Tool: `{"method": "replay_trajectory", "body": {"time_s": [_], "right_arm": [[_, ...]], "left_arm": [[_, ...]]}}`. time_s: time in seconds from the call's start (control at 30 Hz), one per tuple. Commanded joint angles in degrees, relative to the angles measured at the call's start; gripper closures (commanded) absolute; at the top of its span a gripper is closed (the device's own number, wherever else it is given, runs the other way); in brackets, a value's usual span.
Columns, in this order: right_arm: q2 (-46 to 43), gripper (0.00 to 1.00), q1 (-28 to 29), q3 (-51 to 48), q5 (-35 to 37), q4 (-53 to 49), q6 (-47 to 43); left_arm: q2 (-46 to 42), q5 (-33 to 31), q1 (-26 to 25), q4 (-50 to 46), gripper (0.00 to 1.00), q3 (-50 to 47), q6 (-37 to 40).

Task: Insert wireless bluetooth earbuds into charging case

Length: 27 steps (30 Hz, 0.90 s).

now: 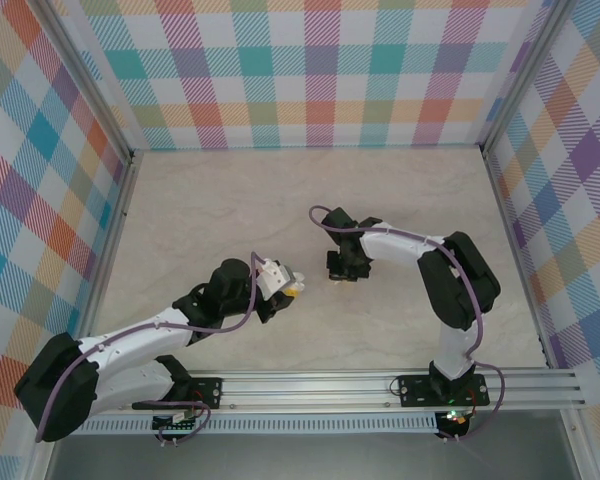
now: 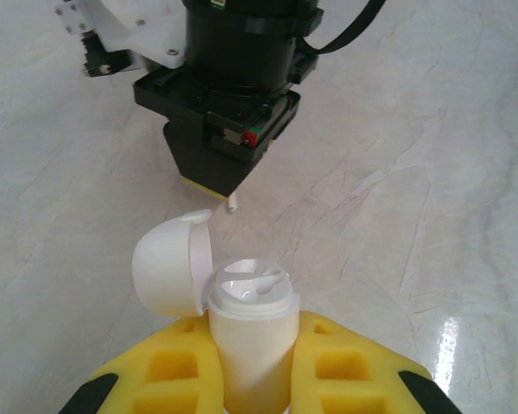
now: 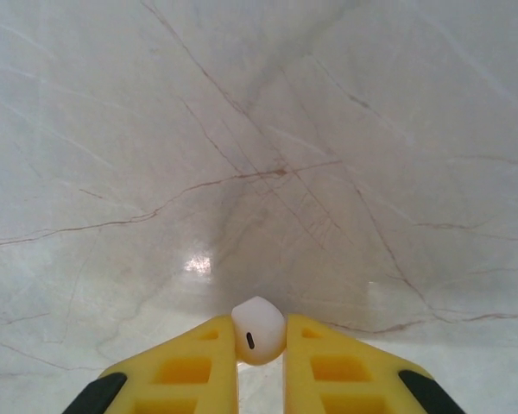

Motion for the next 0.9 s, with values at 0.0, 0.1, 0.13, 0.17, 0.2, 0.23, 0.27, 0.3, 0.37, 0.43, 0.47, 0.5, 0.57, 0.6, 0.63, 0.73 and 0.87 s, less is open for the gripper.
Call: {"method": "replay_trajectory", "body": {"time_s": [0.0,0.1,0.13,0.17,0.2,0.23,0.27,0.3,0.37,0.43,0.47,0.5,0.57,0.6,0.63,0.73,0.87], "right_arm": [[-5.48,0.84,0.83,1.73,3.45,-0.51,-5.29],[-10.37,0.86,1.84,1.59,6.34,-0.56,-8.73],[-12.25,0.86,2.32,1.36,7.20,-0.30,-9.73],[-14.45,0.86,3.00,1.09,8.16,0.07,-11.26],[-16.77,0.86,3.78,0.80,9.21,0.71,-12.79],[-18.68,0.86,4.67,0.48,10.29,1.25,-14.07],[-21.01,0.86,5.81,0.05,11.65,2.02,-15.61],[-22.90,0.87,6.78,-0.26,12.71,2.63,-16.85],[-27.01,0.87,9.08,-0.86,14.70,4.04,-19.21],[-30.25,0.87,11.05,-1.55,16.05,5.57,-20.88],[-31.82,0.88,12.15,-1.75,16.65,6.29,-21.61],[-33.02,0.88,13.01,-1.87,17.11,6.88,-22.30],[-35.20,0.88,15.24,-1.76,18.11,8.04,-24.00],[-35.84,0.88,16.10,-1.66,18.64,8.38,-24.63],[-36.30,0.88,17.11,-1.37,18.96,8.61,-25.34],[-36.42,0.88,19.40,-0.17,19.79,8.40,-26.37],[-35.76,0.88,21.16,1.03,20.18,7.98,-26.76]], "left_arm": [[-1.70,3.87,0.40,8.11,1.00,-1.99,-0.77],[-2.24,3.84,0.45,10.41,1.00,-2.37,-1.86],[-2.23,3.89,0.42,10.85,1.00,-2.32,-2.22],[-2.32,3.97,0.48,11.57,1.00,-2.28,-2.64],[-2.26,3.90,0.50,12.09,1.00,-2.07,-3.13],[-2.25,3.77,0.53,12.04,1.00,-1.68,-3.66],[-2.11,3.51,0.62,11.40,1.00,-0.83,-4.02],[-1.94,3.60,0.66,10.94,1.00,-0.12,-4.16],[-1.65,3.90,0.73,11.71,1.00,0.49,-4.66],[-1.39,4.05,0.79,13.63,1.00,0.58,-5.47],[-1.26,4.04,0.83,14.21,1.00,0.80,-5.71],[-1.07,4.01,0.84,14.48,1.00,1.15,-5.96],[-0.77,3.86,0.85,14.44,1.00,1.97,-6.55],[-0.77,3.87,0.84,14.49,1.00,2.32,-6.77],[-0.79,3.88,0.84,14.65,1.00,2.55,-6.98],[-1.31,3.28,0.83,16.50,1.00,2.49,-7.15],[-1.78,3.41,0.88,19.69,1.00,2.04,-6.93]]}}
